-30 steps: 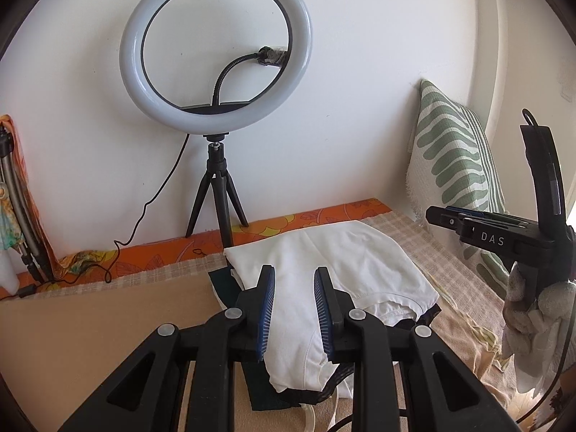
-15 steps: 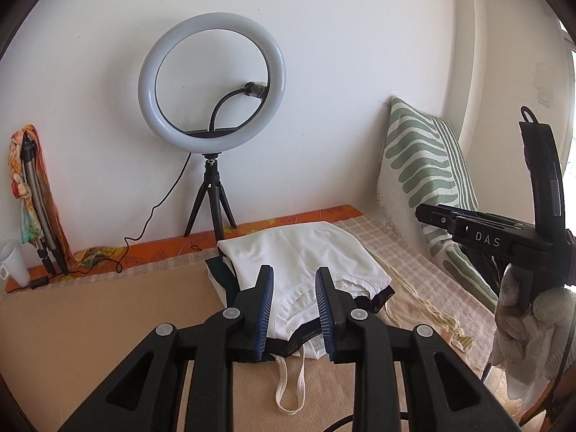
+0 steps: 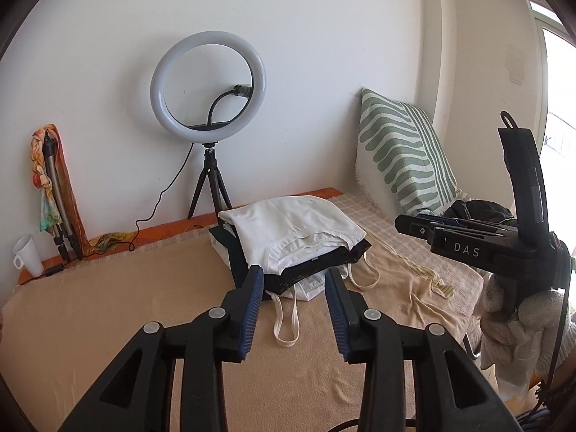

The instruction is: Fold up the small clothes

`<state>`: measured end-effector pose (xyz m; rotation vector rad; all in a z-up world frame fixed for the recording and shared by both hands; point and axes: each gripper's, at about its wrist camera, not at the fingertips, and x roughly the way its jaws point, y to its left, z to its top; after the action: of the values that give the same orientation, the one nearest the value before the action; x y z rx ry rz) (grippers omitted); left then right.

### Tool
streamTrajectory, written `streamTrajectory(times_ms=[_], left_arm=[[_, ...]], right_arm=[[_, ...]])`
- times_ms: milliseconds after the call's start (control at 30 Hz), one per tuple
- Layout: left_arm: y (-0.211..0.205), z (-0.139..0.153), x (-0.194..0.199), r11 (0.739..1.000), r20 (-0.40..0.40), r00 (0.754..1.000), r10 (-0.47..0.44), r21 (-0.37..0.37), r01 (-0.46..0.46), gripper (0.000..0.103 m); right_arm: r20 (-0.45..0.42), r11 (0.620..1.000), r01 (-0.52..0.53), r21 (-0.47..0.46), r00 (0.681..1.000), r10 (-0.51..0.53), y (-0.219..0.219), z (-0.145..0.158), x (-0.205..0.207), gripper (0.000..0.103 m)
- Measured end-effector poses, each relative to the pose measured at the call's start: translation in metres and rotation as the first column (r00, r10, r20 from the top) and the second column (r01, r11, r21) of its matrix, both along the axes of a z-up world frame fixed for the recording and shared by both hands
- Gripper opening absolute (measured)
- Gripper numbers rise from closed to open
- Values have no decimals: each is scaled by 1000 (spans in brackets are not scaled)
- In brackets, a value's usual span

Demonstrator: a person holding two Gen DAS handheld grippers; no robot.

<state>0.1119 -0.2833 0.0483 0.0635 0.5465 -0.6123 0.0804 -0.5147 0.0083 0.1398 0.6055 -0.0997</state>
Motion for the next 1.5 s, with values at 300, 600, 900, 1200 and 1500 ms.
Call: streamTrajectory(times_ms=[300, 600, 900, 1200, 1500], left_arm=[[12, -33, -27, 999, 18, 1000, 8, 38, -8, 55], [20, -38, -32, 999, 27, 999, 28, 32, -29, 88], [28, -35, -35, 996, 61, 996, 67, 60, -71, 103], [28, -40, -34, 985, 56, 990, 126, 114, -132, 103], [26, -43, -38, 981, 68, 989, 130, 137, -138, 103]], right_arm=[[-13, 999, 26, -26, 1000, -27, 26, -26, -32, 51], [5, 997, 29, -70, 1000, -29, 38, -36, -35, 81], [17, 998, 47, -38, 999, -46, 32, -43, -34, 96], [27, 997, 49, -60, 999, -47, 39, -45, -31, 103], [17, 995, 49, -85, 999, -48, 43, -49, -30, 103]])
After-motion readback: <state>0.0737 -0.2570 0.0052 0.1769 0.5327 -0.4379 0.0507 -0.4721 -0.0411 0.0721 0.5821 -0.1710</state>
